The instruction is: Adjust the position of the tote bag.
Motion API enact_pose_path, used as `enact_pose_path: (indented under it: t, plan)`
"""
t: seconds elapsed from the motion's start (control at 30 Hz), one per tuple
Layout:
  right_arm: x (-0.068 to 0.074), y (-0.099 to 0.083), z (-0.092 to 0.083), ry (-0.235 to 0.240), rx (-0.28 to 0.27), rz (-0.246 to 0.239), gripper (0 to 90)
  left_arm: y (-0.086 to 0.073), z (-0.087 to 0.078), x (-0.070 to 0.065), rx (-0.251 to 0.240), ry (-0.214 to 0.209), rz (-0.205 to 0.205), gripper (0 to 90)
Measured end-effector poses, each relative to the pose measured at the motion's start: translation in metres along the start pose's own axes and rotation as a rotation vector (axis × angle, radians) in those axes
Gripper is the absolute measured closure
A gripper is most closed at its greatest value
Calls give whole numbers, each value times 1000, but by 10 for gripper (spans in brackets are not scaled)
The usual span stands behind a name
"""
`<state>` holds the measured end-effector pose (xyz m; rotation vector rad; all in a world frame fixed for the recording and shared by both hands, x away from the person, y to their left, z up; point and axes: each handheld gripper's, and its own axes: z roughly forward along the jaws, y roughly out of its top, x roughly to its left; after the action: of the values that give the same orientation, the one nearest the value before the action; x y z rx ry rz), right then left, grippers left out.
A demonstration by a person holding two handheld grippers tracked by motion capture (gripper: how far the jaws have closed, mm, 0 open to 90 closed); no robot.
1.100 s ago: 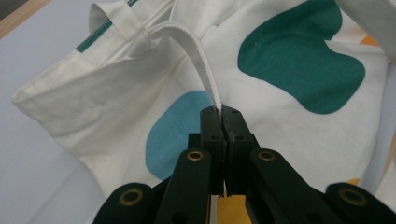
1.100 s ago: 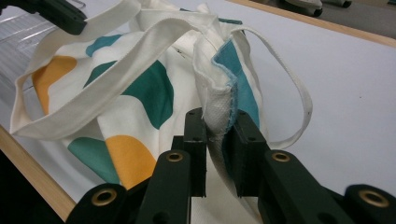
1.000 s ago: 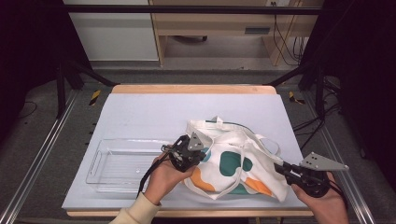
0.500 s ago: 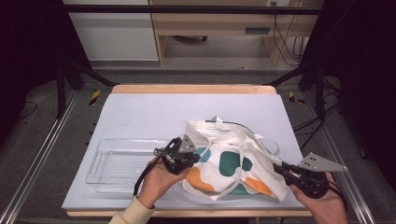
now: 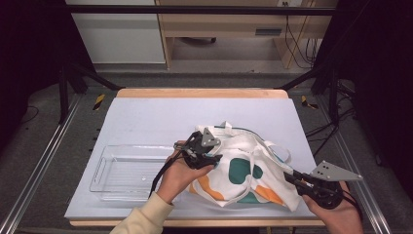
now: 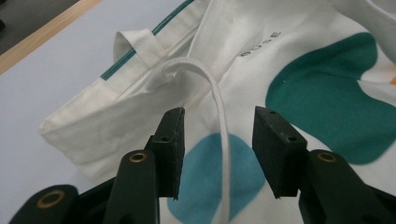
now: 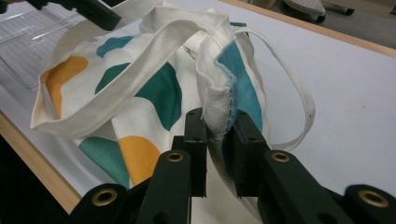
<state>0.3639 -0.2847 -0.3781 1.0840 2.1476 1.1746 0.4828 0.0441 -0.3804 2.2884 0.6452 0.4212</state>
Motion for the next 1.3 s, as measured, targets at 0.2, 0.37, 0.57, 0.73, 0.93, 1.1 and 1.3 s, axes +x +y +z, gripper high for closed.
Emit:
enact_pose_path:
  t: [0.2,0.37,0.57,0.73,0.93,1.1,1.3]
  plan:
    - [-1,-1,0,5,0,-3,786,9,13,2,4,-5,-9,713]
    - [-3,-2,1,4,1,7,785,7,14,3,15,-9,-1,869]
    - [-5,-4,0,8,2,14,782,-4,6,0,21,-24,0,876]
    - [-8,-3,1,13,1,23,770,-15,2,-6,21,-34,4,877]
    - [-19,5,1,-12,13,41,621,-20,-3,-10,24,-37,15,878]
    - [-29,17,4,-33,39,32,410,-24,-5,-14,28,-40,19,878]
    - [-39,39,6,-42,69,1,301,-29,-7,-18,28,-47,22,878]
